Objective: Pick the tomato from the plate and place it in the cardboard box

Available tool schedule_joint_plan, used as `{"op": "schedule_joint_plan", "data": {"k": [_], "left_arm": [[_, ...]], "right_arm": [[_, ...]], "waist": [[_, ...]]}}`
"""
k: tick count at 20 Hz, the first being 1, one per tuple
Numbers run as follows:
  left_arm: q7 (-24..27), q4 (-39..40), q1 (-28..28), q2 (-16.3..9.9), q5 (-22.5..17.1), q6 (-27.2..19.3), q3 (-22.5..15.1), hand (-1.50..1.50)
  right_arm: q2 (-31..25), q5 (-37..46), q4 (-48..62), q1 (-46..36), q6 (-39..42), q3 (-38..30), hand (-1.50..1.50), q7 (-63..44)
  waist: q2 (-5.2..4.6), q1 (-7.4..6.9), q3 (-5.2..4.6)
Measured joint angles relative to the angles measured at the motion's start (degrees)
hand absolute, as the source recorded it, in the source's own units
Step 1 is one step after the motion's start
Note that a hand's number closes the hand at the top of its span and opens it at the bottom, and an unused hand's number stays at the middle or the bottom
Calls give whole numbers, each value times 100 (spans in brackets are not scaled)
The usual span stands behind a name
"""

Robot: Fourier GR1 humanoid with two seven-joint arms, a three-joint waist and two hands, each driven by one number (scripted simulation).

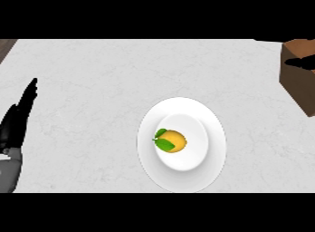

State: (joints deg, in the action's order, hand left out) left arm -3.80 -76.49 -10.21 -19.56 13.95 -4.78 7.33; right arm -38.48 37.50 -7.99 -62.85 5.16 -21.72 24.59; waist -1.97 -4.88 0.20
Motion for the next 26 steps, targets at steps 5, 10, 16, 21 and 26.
{"op": "schedule_joint_plan", "data": {"k": [5,10,16,21,26], "left_arm": [[12,-54,46,-53,-42,53,54,0],[99,37,58,-10,-6,-4,63,0],[8,2,36,-16,-5,0,83,0],[32,34,54,-7,-18,-4,113,0],[17,-45,93,-7,-31,-19,141,0]], "right_arm": [[-174,-363,-66,-21,-20,-383,-150,340],[-324,-858,-53,-66,-6,-896,-150,465],[-890,-1332,29,118,581,-1383,-150,649],[-1495,-1562,108,462,1058,-1636,-150,694],[-2049,-1715,164,956,1481,-1815,-150,856]], "waist": [[-8,3,12],[-6,48,9],[-11,82,18],[-14,127,24],[-13,166,39]]}}
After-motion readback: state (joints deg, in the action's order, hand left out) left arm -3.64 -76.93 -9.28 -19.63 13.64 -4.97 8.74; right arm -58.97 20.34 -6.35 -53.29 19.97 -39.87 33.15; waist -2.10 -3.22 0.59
